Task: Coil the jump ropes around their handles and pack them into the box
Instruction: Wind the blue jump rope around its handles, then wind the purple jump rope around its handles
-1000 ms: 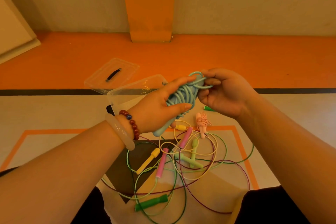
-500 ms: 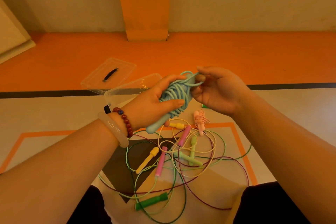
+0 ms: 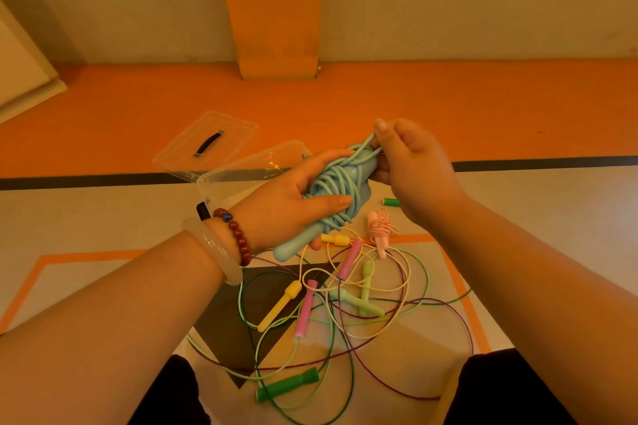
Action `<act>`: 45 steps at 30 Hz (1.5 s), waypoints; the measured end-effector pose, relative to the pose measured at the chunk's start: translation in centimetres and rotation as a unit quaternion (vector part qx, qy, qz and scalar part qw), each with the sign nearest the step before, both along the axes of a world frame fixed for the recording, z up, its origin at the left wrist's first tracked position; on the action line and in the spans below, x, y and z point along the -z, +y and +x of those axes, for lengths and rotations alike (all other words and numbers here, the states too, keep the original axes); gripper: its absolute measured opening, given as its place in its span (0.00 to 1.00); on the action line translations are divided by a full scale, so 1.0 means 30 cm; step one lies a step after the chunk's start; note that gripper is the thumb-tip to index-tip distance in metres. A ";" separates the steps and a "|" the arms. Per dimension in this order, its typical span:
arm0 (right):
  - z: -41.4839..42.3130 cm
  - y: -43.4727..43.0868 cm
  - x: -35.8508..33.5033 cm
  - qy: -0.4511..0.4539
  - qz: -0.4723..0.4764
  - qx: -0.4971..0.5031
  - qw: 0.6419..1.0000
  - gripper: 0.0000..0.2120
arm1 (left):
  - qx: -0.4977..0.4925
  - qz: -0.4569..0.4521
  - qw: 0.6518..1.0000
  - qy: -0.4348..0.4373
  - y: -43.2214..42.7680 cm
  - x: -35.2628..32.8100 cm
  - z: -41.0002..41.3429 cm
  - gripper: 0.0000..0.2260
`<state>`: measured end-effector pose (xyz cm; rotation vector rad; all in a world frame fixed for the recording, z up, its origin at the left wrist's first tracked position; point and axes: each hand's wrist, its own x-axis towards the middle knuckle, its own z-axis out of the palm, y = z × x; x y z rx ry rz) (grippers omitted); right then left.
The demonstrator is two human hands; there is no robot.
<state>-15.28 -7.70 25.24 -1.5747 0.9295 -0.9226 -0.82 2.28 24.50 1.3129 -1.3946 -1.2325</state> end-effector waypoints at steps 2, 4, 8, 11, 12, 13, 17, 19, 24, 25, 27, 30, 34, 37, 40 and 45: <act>0.008 0.008 -0.003 -0.017 0.013 0.022 1.000 0.14 | -0.002 0.000 1.000 -0.007 0.002 0.001 -0.002 0.24; 0.009 0.009 -0.007 -0.037 0.027 0.038 0.998 0.15 | 0.001 0.000 1.000 -0.010 0.004 0.003 -0.005 0.24; 0.014 0.011 0.001 -0.094 0.102 0.065 0.988 0.16 | 0.001 0.005 0.999 -0.043 0.003 0.022 -0.008 0.27; 0.014 0.021 0.004 -0.118 0.160 0.053 0.979 0.15 | 0.001 0.004 0.998 -0.060 0.006 0.031 -0.006 0.27; 0.011 0.021 0.002 -0.111 0.155 0.036 0.981 0.15 | -0.001 0.005 0.999 -0.054 0.008 0.029 -0.004 0.26; 0.006 0.017 -0.002 -0.092 0.135 0.016 0.986 0.14 | -0.002 0.005 0.999 -0.041 0.011 0.026 -0.003 0.25; 0.002 0.010 -0.006 -0.015 0.070 -0.061 0.996 0.11 | -0.022 0.017 1.000 0.010 0.014 0.032 0.004 0.21; 0.005 0.012 0.007 0.002 0.074 -0.082 0.994 0.07 | -0.049 0.023 0.998 0.012 0.005 0.049 0.008 0.21; 0.012 0.019 0.031 -0.002 0.111 -0.053 0.992 0.15 | -0.106 0.005 0.994 -0.015 -0.016 0.073 0.019 0.23; 0.015 0.024 0.038 -0.003 0.123 -0.046 0.991 0.17 | -0.109 -0.001 0.994 -0.016 -0.017 0.073 0.016 0.24; 0.021 0.038 0.057 0.004 0.139 -0.050 0.989 0.20 | -0.108 -0.006 0.994 -0.022 -0.020 0.073 0.006 0.25; 0.030 0.061 0.080 0.002 0.140 -0.098 0.985 0.21 | -0.096 -0.006 0.995 -0.035 -0.018 0.070 -0.007 0.28; 0.032 0.061 0.088 -0.037 0.188 -0.119 0.974 0.28 | -0.084 0.034 0.996 -0.002 -0.015 0.073 -0.006 0.36; 0.038 0.062 0.102 -0.020 0.201 -0.133 0.970 0.38 | -0.083 0.068 0.993 -0.058 -0.013 0.072 -0.004 0.41; 0.044 0.062 0.135 -0.014 0.183 -0.095 0.978 0.38 | -0.065 0.073 0.983 -0.153 -0.006 0.073 -0.006 0.40; 0.036 0.037 0.200 0.010 0.108 -0.021 0.994 0.36 | -0.051 0.069 0.963 -0.254 -0.016 0.088 0.012 0.37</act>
